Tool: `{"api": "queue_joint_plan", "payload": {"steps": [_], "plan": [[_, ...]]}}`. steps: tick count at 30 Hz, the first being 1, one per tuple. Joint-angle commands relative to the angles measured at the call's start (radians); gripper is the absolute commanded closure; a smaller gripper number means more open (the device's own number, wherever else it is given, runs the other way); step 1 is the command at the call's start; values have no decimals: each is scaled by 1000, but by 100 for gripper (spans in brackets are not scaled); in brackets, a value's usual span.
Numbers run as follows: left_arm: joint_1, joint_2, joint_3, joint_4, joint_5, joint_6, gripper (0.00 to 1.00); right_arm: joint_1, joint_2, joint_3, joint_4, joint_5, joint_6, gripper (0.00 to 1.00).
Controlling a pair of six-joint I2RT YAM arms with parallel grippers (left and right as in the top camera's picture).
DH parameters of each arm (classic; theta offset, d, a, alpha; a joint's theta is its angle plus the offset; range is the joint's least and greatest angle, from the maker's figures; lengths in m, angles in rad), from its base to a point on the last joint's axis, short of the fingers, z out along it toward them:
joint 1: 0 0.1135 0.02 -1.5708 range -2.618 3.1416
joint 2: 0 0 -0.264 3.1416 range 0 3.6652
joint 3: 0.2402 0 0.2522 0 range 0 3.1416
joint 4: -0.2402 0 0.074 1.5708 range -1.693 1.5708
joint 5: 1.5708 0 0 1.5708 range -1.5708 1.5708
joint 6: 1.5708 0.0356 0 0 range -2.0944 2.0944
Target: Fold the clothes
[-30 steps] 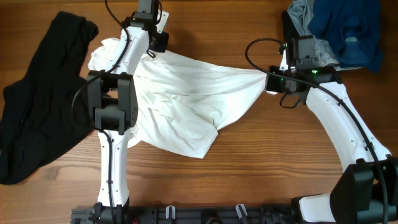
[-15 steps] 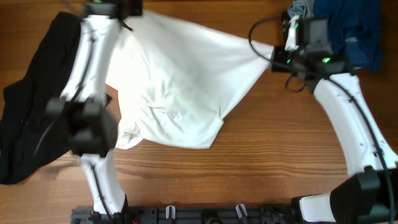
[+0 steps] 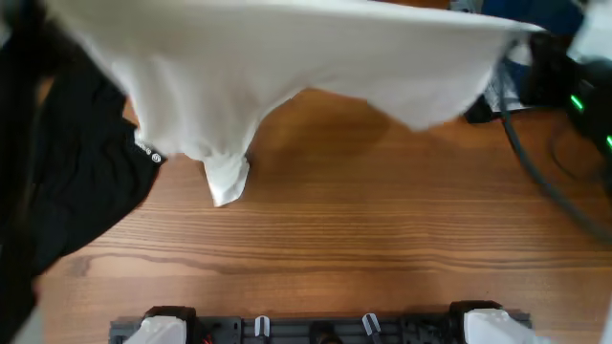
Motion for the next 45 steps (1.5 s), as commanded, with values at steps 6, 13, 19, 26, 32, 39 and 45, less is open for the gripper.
{"api": "queue_joint_plan", "payload": {"steps": [6, 13, 19, 26, 32, 39, 45], "plan": [[8, -244, 10, 18, -53, 69, 96, -18, -280, 32, -26, 229, 2, 96], [8, -127, 10, -2, -153, 100, 96, -18, -140, 29, -81, 227, 2, 96], [8, 114, 10, -61, -162, 103, 96, -18, 129, 29, -101, 175, -4, 96], [8, 509, 10, -76, -161, 98, 96, -18, 502, 29, -15, 158, -33, 96], [8, 853, 10, 83, -103, 98, 96, -17, 860, 29, 302, 54, -43, 96], [8, 1123, 10, 312, -10, 94, 96, 12, 1147, 29, 595, -54, -72, 96], [6, 1195, 10, 475, 24, 94, 61, 41, 1231, 29, 822, -45, -83, 83]]}}
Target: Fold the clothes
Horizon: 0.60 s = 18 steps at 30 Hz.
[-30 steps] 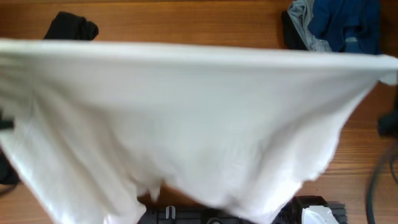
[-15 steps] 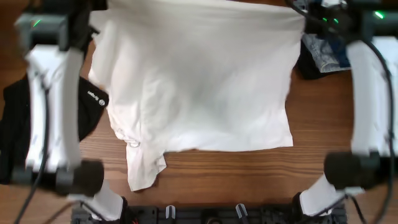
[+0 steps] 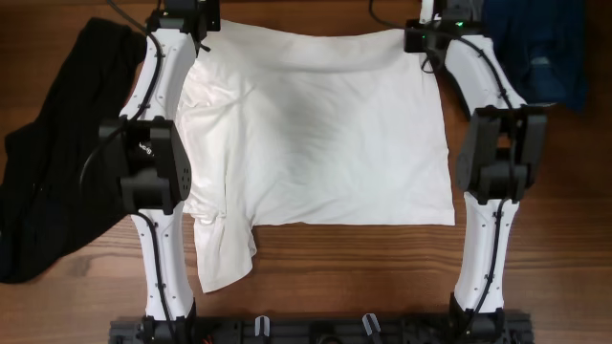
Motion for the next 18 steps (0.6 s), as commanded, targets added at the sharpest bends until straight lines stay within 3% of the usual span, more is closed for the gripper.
{"api": "queue_joint_plan", "payload": {"steps": [1, 2, 3, 4, 5, 8, 11, 15, 16, 18], "plan": [[10, 19, 6, 92, 32, 4, 34, 16, 34, 0, 98, -17, -3, 74], [10, 20, 6, 129, 49, 4, 9, 16, 39, 0, 127, 4, 14, 55], [10, 19, 6, 168, 66, 4, 0, 16, 39, 0, 153, 20, 24, 36], [10, 19, 7, 209, 77, 3, 0, 16, 39, 0, 179, 38, 36, 11], [10, 13, 7, 236, 79, 4, 0, 15, 34, 1, 197, 47, 35, 0], [6, -17, 7, 236, 79, 3, 0, 15, -16, 2, 196, 57, 34, 0], [4, -93, 7, 100, 79, -24, 0, 14, -119, 2, 108, 47, 34, 0], [4, -277, 7, -353, 96, -109, 0, 14, -341, 2, -257, 1, 33, 0], [5, -345, 7, -557, 98, -136, 0, 14, -418, 2, -421, 1, 36, 0], [16, -384, 7, -743, 98, -206, 0, 12, -476, 2, -588, 0, 98, 0]]}}
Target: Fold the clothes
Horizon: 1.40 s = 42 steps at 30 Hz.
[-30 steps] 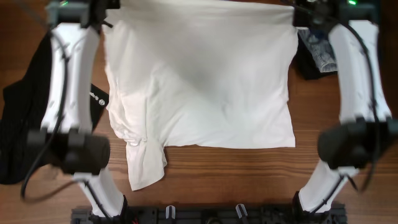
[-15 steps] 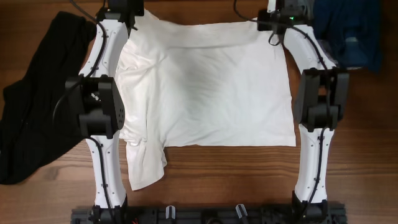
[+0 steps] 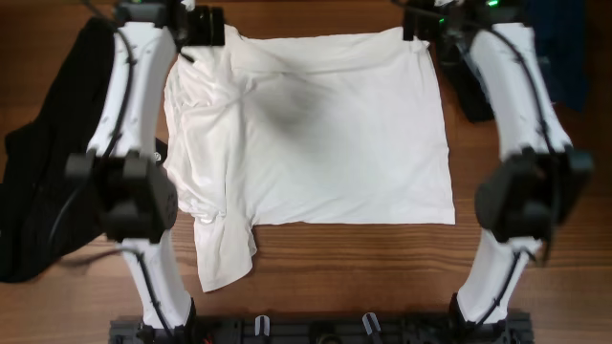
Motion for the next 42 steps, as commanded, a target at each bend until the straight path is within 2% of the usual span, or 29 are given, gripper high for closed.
{"api": "queue_joint_plan", "payload": {"steps": [1, 3, 8, 14, 18, 20, 21, 24, 26, 27, 34, 42], "plan": [[33, -138, 10, -282, 18, -153, 0, -3, -161, 7, -285, -20, 95, 0], [83, -122, -11, -379, 59, -172, 0, -3, -158, -8, -372, -49, 100, 0], [158, -119, -177, -400, 91, -187, 0, -2, -158, -92, -385, -90, 99, 0], [211, -119, -440, -320, 92, -187, 1, -2, -158, -103, -391, -92, 80, 1], [241, -119, -549, -237, 92, -187, 1, -2, -158, -103, -385, -92, 80, 0], [257, -119, -591, -177, 92, -187, 9, -2, -157, -103, -381, -92, 80, 0], [266, -119, -612, -145, 92, -187, 16, -2, -157, -103, -374, -92, 80, 1], [284, -119, -664, -54, 92, -187, 51, -2, -157, -105, -361, -92, 81, 3], [292, -119, -706, 38, 105, -187, 89, -2, -157, -105, -361, -92, 82, 4], [292, -119, -731, 87, 119, -187, 96, -2, -157, -105, -361, -92, 82, 5], [315, -118, -864, 254, 122, -188, 96, -2, -157, -105, -363, -91, 81, 6], [517, -118, -879, 330, 95, -186, 96, -2, -157, -105, -370, -76, 80, 6]]}}
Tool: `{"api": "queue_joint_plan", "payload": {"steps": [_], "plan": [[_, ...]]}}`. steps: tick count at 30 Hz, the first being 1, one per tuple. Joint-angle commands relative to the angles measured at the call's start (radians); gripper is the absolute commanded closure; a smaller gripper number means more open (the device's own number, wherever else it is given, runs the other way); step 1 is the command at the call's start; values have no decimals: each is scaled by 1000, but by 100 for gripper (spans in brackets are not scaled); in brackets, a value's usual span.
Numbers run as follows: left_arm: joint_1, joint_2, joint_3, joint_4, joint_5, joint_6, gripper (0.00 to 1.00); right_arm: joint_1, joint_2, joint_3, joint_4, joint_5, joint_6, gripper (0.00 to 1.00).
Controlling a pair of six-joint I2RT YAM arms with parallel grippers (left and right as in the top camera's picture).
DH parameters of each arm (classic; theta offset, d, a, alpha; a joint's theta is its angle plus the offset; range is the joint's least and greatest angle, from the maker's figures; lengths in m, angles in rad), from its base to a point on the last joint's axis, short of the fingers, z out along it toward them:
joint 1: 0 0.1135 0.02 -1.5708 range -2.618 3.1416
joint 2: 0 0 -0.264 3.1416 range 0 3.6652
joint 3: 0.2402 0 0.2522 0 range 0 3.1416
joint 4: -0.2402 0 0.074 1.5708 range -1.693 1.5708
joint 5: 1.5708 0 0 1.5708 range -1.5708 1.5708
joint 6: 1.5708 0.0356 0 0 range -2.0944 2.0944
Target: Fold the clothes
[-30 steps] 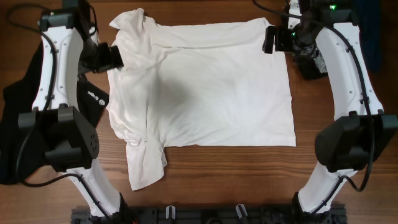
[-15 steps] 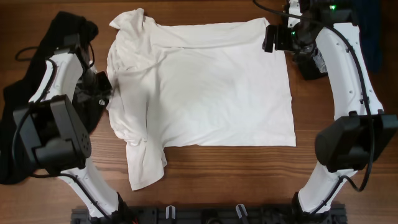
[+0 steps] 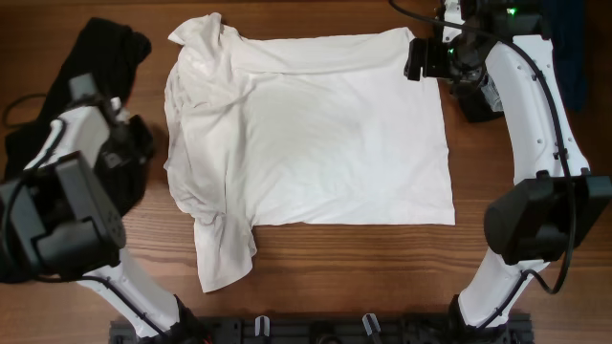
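A white T-shirt lies spread on the wooden table. Its left side is rumpled, and a sleeve trails toward the near edge. My right gripper hovers at the shirt's far right corner, right by the fabric edge. The overhead view does not show whether its jaws hold cloth. My left arm is off the shirt at the left, over a black garment. It is blurred, and its gripper is a dark shape I cannot read as open or shut.
A black garment lies heaped along the left side of the table. A dark blue garment sits at the far right corner, with a black block beside the right arm. The arm bases stand at the near edge.
My left gripper has left the shirt's far left corner and now sits out to the left over the black garment. The right gripper has shifted slightly nearer along the shirt's right edge.
At first the shirt hung raised across the top of the view. Then it lay spread on the table with both grippers at its far corners. They stayed there a moment later. Now the left arm is away at the left and the shirt lies flat.
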Motion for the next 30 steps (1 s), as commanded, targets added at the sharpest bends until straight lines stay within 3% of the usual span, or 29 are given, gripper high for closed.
{"api": "queue_joint_plan", "payload": {"steps": [1, 3, 4, 5, 6, 7, 10, 14, 18, 20, 23, 27, 30], "plan": [[116, 37, -40, 38, -60, 9, 96, -2, 5, -2, -2, 0, -1, 6], [129, 37, -38, 63, -6, 55, 92, -2, 5, -2, -2, 0, 0, 5], [126, 37, -32, 66, 18, 55, 74, -2, 5, -2, -2, 0, -1, 5], [123, 37, -22, 66, 46, 55, 37, -2, 5, -2, -2, 0, -7, 5], [117, 37, -3, 61, 91, 55, 12, -2, 5, -2, -2, 0, -21, 5], [111, 36, 15, 53, 119, 54, 0, -2, 5, -2, -3, 0, -35, 5], [84, 30, 123, -47, 208, 55, 0, -4, 5, -2, -16, 3, -52, 6], [36, -9, 267, -266, 214, 55, 0, -29, -37, -2, -21, -6, 13, 7], [23, -151, 280, -381, 214, 46, 0, -60, -166, -2, -45, -7, 61, 1], [-7, -256, 280, -424, 214, 13, 0, -84, -246, -2, -105, 9, 160, 0], [-88, -372, 280, -504, 151, -95, 0, -108, -327, -2, -225, 60, 308, 0], [-299, -453, 276, -645, -116, -341, 0, -111, -389, -6, -391, 200, 571, 0], [-439, -461, 224, -690, -155, -499, 0, -111, -441, -75, -390, 233, 612, 0]]}}
